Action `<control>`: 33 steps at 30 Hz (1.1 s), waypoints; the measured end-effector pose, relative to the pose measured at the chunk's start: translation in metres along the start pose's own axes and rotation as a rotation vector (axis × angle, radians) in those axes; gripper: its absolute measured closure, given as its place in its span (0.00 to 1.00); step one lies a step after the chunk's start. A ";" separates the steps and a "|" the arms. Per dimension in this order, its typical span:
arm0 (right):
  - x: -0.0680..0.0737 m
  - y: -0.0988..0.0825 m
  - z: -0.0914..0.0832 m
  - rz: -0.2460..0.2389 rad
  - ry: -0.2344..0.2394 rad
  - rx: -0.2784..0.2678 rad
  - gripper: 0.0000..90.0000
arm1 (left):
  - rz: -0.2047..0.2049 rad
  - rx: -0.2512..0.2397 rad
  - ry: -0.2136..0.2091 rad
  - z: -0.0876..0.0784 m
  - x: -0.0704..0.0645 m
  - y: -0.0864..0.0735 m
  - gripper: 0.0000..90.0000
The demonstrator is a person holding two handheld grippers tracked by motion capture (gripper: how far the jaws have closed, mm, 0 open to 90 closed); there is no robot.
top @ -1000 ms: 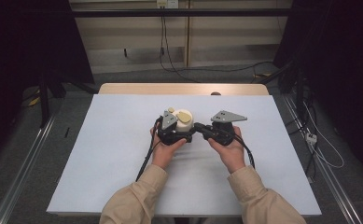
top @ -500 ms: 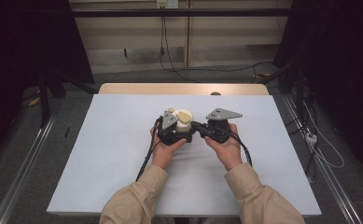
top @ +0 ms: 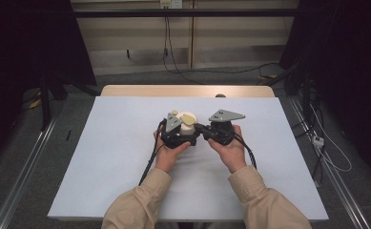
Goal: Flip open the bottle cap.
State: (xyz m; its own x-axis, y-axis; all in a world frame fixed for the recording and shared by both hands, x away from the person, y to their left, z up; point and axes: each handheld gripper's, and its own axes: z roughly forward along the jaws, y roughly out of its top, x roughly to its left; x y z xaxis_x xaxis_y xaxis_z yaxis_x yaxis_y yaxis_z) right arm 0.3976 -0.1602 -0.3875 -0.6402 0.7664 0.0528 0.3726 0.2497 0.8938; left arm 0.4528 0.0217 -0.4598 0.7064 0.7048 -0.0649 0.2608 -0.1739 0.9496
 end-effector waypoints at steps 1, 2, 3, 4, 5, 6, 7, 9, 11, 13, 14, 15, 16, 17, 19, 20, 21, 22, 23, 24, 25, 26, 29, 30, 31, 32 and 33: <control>0.000 0.000 0.000 -0.001 0.000 0.001 1.00 | -0.001 -0.001 0.000 0.000 0.000 0.000 0.06; 0.000 0.000 0.000 -0.002 0.001 0.000 1.00 | -0.001 -0.001 0.000 0.000 0.000 0.000 0.06; 0.000 0.000 0.001 -0.001 0.001 0.000 1.00 | -0.001 -0.001 0.000 0.000 0.000 0.000 0.06; 0.000 0.001 0.001 -0.002 0.001 -0.003 1.00 | 0.000 -0.001 0.000 0.000 0.000 0.000 0.06; 0.000 0.001 0.001 -0.003 0.002 -0.005 1.00 | -0.001 -0.001 0.000 0.000 0.000 0.000 0.06; 0.000 0.001 0.001 -0.005 0.002 -0.004 1.00 | 0.000 -0.001 0.000 0.000 0.000 0.000 0.06; 0.001 0.002 0.002 -0.005 0.002 -0.005 1.00 | -0.001 -0.001 0.000 0.000 0.000 0.000 0.06; 0.001 0.003 0.002 -0.006 0.003 -0.005 1.00 | 0.000 0.001 -0.001 0.000 0.000 0.000 0.06; 0.001 0.004 0.002 -0.010 0.000 -0.005 1.00 | -0.005 -0.002 -0.001 0.000 0.000 0.000 0.06; 0.001 0.005 0.002 -0.008 0.000 -0.007 1.00 | -0.005 -0.001 -0.001 0.000 0.000 0.000 0.06; 0.001 0.005 0.002 -0.008 0.000 -0.006 1.00 | 0.000 0.001 -0.001 0.000 0.000 0.000 0.06; 0.001 0.006 0.002 -0.008 -0.001 -0.005 1.00 | 0.000 0.000 -0.001 0.000 0.000 0.000 0.06; 0.001 0.006 0.002 -0.008 0.001 -0.005 1.00 | -0.001 0.000 0.001 0.000 0.000 0.000 0.06; 0.002 0.006 0.002 -0.008 0.002 -0.007 1.00 | 0.000 0.001 0.000 0.000 0.000 0.000 0.06; 0.002 0.006 0.002 -0.010 0.001 -0.006 1.00 | 0.000 0.001 0.000 0.000 0.000 0.000 0.06; 0.002 0.007 0.002 -0.011 0.000 -0.007 1.00 | 0.000 0.001 0.001 0.000 0.000 0.000 0.06; 0.002 0.007 0.002 -0.009 -0.001 -0.009 1.00 | 0.000 0.001 0.000 0.000 0.000 0.000 0.06; 0.001 0.007 0.002 -0.009 -0.001 -0.009 1.00 | 0.000 0.001 0.001 0.000 0.000 0.000 0.06; 0.002 0.008 0.002 -0.010 -0.002 -0.010 1.00 | -0.002 -0.001 0.001 0.000 0.000 0.000 0.06; 0.002 0.008 0.002 -0.009 -0.002 -0.012 1.00 | -0.001 0.001 0.001 0.000 0.000 0.000 0.06; 0.002 0.008 0.003 -0.010 -0.001 -0.013 1.00 | -0.006 -0.003 0.001 0.000 0.000 0.000 0.06; 0.002 0.009 0.003 -0.011 -0.002 -0.014 1.00 | -0.006 -0.003 0.001 0.000 0.000 0.000 0.06; 0.003 0.010 0.003 -0.013 -0.003 -0.016 1.00 | -0.005 -0.003 0.002 0.000 0.000 0.000 0.06; 0.003 0.011 0.003 -0.013 -0.004 -0.016 1.00 | -0.005 -0.002 0.002 0.000 0.000 0.000 0.06; 0.002 0.011 0.003 -0.013 -0.005 -0.016 1.00 | -0.004 -0.002 0.001 0.000 0.000 0.000 0.06; 0.002 0.011 0.003 -0.013 -0.006 -0.016 1.00 | -0.006 -0.003 0.002 0.000 0.000 0.000 0.06; 0.002 0.011 0.003 -0.014 -0.007 -0.016 1.00 | -0.005 -0.002 0.002 0.000 0.000 0.000 0.06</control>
State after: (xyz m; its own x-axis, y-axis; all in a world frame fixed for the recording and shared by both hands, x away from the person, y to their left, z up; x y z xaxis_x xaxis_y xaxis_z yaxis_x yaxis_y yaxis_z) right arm 0.4025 -0.1536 -0.3790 -0.6406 0.7670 0.0373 0.3529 0.2509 0.9014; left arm 0.4527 0.0213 -0.4598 0.7040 0.7068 -0.0690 0.2630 -0.1693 0.9498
